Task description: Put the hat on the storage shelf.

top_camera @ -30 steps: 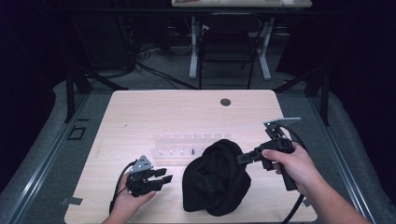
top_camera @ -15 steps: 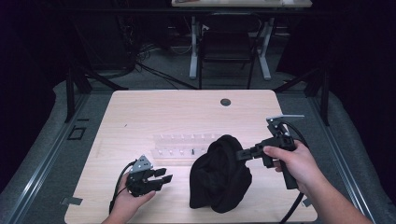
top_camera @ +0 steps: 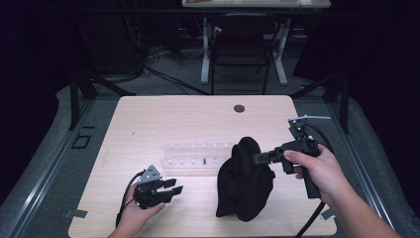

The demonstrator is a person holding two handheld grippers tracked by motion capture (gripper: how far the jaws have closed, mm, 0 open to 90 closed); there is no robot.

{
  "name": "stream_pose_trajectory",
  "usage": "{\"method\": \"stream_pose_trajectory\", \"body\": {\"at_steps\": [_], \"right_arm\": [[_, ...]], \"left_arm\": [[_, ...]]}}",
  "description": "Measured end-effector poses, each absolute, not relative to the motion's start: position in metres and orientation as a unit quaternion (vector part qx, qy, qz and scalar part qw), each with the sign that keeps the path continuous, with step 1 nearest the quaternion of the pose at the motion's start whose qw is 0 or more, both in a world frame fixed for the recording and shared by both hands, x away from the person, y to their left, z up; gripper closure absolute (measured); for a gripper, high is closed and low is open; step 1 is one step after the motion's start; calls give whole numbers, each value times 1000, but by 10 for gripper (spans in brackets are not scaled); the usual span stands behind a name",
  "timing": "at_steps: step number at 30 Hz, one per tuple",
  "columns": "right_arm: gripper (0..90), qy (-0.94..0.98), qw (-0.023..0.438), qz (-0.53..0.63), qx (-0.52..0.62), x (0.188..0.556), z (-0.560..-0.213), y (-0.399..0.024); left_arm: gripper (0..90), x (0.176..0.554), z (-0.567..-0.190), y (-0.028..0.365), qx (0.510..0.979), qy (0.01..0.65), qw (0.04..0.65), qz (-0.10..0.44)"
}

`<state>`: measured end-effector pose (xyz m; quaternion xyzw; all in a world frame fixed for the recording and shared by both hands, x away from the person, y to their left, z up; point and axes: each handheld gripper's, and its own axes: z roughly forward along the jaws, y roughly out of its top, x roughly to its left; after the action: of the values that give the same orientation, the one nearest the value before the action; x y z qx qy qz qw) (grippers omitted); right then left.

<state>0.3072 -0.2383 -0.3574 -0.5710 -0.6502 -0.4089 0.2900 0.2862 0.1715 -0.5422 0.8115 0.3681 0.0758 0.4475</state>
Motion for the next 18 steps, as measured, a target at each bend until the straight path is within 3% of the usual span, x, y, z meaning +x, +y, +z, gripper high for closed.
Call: {"method": "stream_pose_trajectory", "body": {"at_steps": [8,18], "right_arm": [[882,-641,282,-430,-570,307,-343,-245],[883,-632,269,-470,-554,312,-320,-250]], "left_arm": [[510,289,-547,172,814,370,442,73],[489,292,-547,176,809,380,442,76]]}}
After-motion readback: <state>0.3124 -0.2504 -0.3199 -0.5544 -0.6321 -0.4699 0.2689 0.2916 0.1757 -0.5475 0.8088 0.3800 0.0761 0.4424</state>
